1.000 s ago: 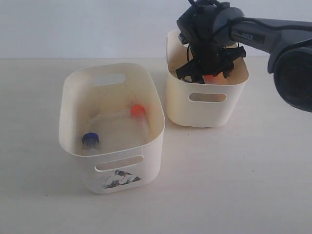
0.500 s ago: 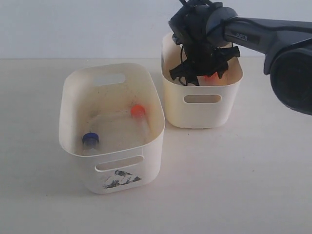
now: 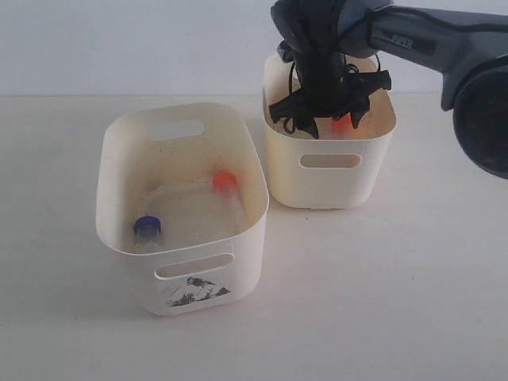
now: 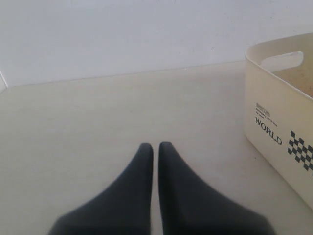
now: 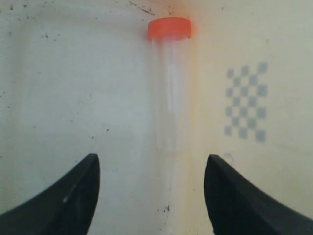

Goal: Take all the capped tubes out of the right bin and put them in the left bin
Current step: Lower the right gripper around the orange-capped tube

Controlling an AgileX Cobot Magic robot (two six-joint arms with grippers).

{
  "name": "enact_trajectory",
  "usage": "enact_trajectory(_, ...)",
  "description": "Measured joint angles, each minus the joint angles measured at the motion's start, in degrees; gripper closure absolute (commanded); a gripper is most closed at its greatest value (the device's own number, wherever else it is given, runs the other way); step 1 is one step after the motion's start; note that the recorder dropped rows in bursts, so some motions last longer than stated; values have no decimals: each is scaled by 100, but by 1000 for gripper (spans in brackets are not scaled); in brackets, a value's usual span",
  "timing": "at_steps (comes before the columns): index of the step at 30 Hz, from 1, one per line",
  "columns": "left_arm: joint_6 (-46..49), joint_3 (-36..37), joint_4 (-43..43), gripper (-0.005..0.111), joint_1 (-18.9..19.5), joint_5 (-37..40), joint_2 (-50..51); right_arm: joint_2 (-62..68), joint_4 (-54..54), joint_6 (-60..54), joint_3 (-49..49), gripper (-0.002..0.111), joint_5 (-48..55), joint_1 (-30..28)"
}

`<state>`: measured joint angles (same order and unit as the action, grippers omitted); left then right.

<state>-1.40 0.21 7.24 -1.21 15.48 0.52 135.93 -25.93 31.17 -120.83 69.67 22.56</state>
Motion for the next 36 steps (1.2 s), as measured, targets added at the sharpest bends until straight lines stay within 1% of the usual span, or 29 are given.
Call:
enact_trajectory(5, 0, 0, 0, 102, 0, 0, 0, 445, -74, -42, 13, 49, 0, 0)
enact_trajectory(9, 0, 0, 0, 102, 0, 0, 0, 484, -501, -42, 17, 49, 0, 9)
enact_trajectory(12, 0, 0, 0, 102, 0, 0, 0, 484, -527, -42, 17, 49, -103, 9)
enact_trajectory(19, 0, 0, 0, 102, 0, 0, 0, 646, -720, -42, 17, 49, -414, 9)
enact_trajectory(26, 0, 0, 0, 102, 0, 0, 0, 751, -1524, 60, 17, 49, -1024, 9)
enact_trajectory(36, 0, 0, 0, 102, 0, 0, 0, 761, -1601, 410, 17, 49, -1584, -15)
